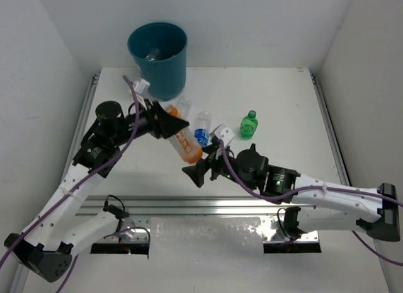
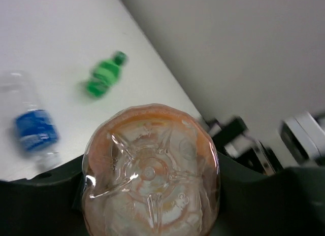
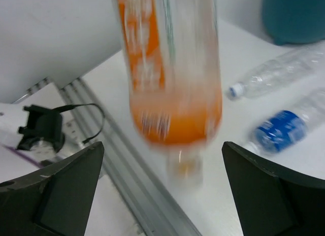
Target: Put the plastic bottles in the bin
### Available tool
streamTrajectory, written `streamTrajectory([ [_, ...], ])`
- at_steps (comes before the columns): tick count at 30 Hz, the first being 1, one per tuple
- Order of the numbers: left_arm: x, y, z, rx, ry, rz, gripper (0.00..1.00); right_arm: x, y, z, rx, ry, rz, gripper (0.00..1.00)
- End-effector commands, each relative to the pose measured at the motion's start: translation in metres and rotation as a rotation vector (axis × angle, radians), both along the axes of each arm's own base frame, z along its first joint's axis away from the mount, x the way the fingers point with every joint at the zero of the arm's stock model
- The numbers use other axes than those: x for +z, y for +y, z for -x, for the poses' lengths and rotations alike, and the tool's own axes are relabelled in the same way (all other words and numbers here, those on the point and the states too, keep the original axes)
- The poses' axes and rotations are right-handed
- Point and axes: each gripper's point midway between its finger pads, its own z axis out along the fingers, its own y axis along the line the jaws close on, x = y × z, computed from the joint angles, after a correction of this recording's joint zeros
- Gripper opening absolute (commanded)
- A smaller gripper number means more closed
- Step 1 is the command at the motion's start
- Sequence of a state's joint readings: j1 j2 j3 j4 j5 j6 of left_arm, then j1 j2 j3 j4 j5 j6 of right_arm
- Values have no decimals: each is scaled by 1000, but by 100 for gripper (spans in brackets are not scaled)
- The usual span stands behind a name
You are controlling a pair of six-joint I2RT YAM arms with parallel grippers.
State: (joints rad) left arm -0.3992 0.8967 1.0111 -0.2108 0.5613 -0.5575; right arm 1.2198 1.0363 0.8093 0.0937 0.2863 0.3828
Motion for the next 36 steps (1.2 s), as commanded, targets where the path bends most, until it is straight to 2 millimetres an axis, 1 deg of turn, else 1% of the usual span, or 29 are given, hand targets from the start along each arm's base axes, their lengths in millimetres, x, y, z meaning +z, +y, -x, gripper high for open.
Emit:
streamTrajectory([
  [1, 55, 59, -72, 499, -73, -54, 0, 17, -39, -21, -196, -28, -28, 99],
  [2, 56, 72, -85, 585, -51, -81, 0, 17, -48, -23, -233, -18, -29, 99],
  [3, 67, 93, -102, 708, -63, -90, 0, 15, -63, -22, -265, -6, -5, 99],
  [4, 87, 106, -124, 780, -78, -82, 0, 15, -75, -26, -319, -2, 0, 99],
  [5, 93, 122, -140, 866, -77, -89, 0, 15, -88, -23, -335, 2, 7, 99],
  [6, 103, 132, -152, 920, -85, -86, 0, 15, -94, -23, -346, 3, 6, 99],
  [7, 118, 144, -179, 988, -97, -83, 0, 15, -100, -22, -356, 3, 6, 99],
  [8, 118, 153, -192, 1048, -86, -115, 0, 15, -106, -22, -370, 5, 4, 99],
  [9, 128, 171, -219, 1170, -98, -127, 3, 13, -115, -19, -376, 6, 8, 99],
  [11, 139, 181, -250, 1209, -146, -150, 10, 8, -124, -18, -390, 12, 25, 99],
  [12, 112, 178, -287, 1211, -118, -207, 15, 5, -128, -17, -395, 11, 33, 99],
  [13, 143, 185, -296, 1229, -199, -183, 17, 6, -133, -16, -399, 7, 32, 99],
  [14, 141, 186, -310, 1239, -212, -194, 19, 3, -140, -18, -423, 0, 58, 99],
  [15, 121, 186, -336, 1257, -206, -231, 21, 2, -144, -18, -434, -3, 66, 99],
  [17, 136, 190, -354, 1282, -305, -210, 28, 2, -152, -18, -446, -9, 74, 99],
  [18, 130, 192, -369, 1293, -338, -210, 47, 1, -157, -17, -455, -10, 89, 99],
  [19, 127, 192, -376, 1293, -345, -208, 56, 0, -159, -16, -453, -8, 97, 99],
  [20, 123, 192, -382, 1287, -351, -207, 95, 0, -163, -15, -453, -6, 102, 99],
  [21, 116, 189, -390, 1269, -358, -216, 100, -1, -165, -14, -456, -6, 109, 99],
  [23, 121, 182, -393, 1229, -389, -210, 100, -3, -169, -13, -460, -4, 114, 99],
  [26, 147, 179, -379, 1203, -428, -175, 100, -9, -165, -15, -460, -8, 134, 99],
  [27, 166, 180, -364, 1201, -453, -152, 100, -12, -163, -17, -465, -9, 143, 99],
  [29, 181, 180, -347, 1190, -462, -146, 100, -17, -156, -21, -478, -8, 149, 99],
  [30, 202, 182, -327, 1190, -478, -128, 100, -28, -148, -25, -487, 0, 193, 99],
  [32, 201, 189, -307, 1200, -424, -163, 100, -27, -134, -35, -519, 8, 195, 99],
  [33, 213, 194, -285, 1213, -423, -158, 100, -43, -122, -45, -538, 26, 270, 99],
  [34, 209, 199, -275, 1226, -405, -189, 99, -48, -114, -52, -558, 71, 265, 99],
  [35, 212, 205, -263, 1248, -401, -195, 100, -38, -97, -56, -515, 134, 244, 99],
  [36, 212, 217, -246, 1293, -392, -211, 100, -44, -102, -77, -558, 207, 242, 99],
])
